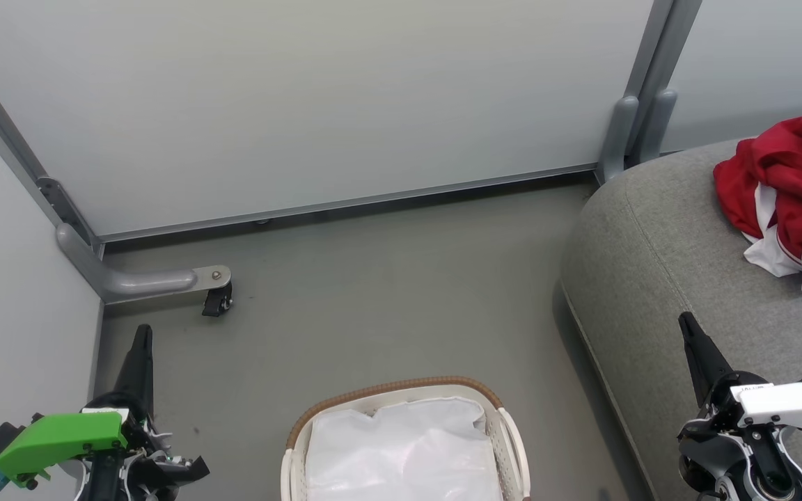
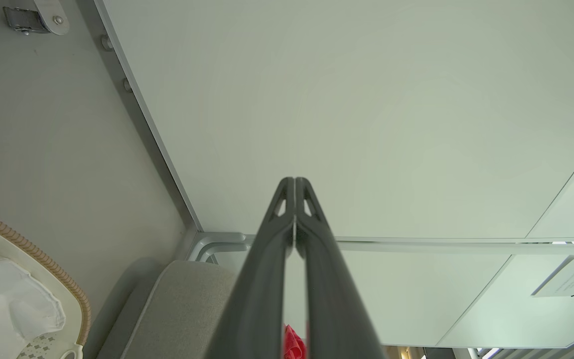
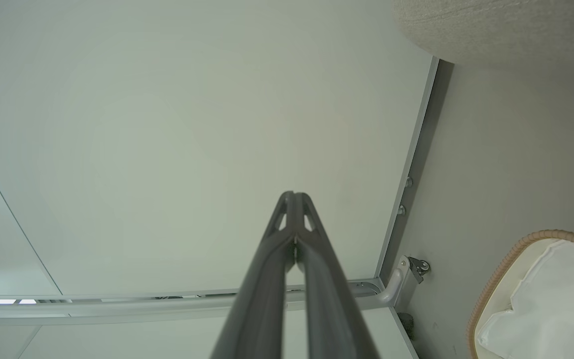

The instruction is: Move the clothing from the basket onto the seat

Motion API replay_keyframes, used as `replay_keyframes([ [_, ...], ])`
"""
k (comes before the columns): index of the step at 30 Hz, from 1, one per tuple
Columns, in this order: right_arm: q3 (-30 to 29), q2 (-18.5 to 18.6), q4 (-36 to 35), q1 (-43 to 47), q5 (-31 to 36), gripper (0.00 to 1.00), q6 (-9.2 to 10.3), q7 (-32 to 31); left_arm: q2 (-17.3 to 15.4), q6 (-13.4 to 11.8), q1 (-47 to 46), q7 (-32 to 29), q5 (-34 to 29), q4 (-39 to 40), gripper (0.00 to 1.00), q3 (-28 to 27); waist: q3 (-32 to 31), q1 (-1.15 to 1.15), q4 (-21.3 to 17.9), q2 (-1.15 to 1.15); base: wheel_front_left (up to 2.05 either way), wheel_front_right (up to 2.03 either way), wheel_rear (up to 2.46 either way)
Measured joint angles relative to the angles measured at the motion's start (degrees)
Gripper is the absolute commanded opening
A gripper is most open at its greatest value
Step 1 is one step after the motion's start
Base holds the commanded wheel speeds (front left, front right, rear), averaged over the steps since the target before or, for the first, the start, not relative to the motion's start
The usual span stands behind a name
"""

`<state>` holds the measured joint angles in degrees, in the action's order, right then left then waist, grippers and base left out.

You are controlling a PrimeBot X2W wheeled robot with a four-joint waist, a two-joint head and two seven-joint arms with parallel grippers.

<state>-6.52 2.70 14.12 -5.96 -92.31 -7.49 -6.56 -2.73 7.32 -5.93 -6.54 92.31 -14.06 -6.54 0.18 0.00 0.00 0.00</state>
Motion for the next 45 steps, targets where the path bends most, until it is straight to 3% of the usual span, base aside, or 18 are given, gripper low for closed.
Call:
replay_keyframes([
  [45, 0.0, 0.0, 0.0, -0.01, 0.0, 0.0, 0.0, 0.01, 0.0, 0.01, 0.0, 0.0, 0.01, 0.01, 0.0, -0.01, 0.0, 0.0, 0.0, 0.0, 0.0, 0.0, 0.0],
])
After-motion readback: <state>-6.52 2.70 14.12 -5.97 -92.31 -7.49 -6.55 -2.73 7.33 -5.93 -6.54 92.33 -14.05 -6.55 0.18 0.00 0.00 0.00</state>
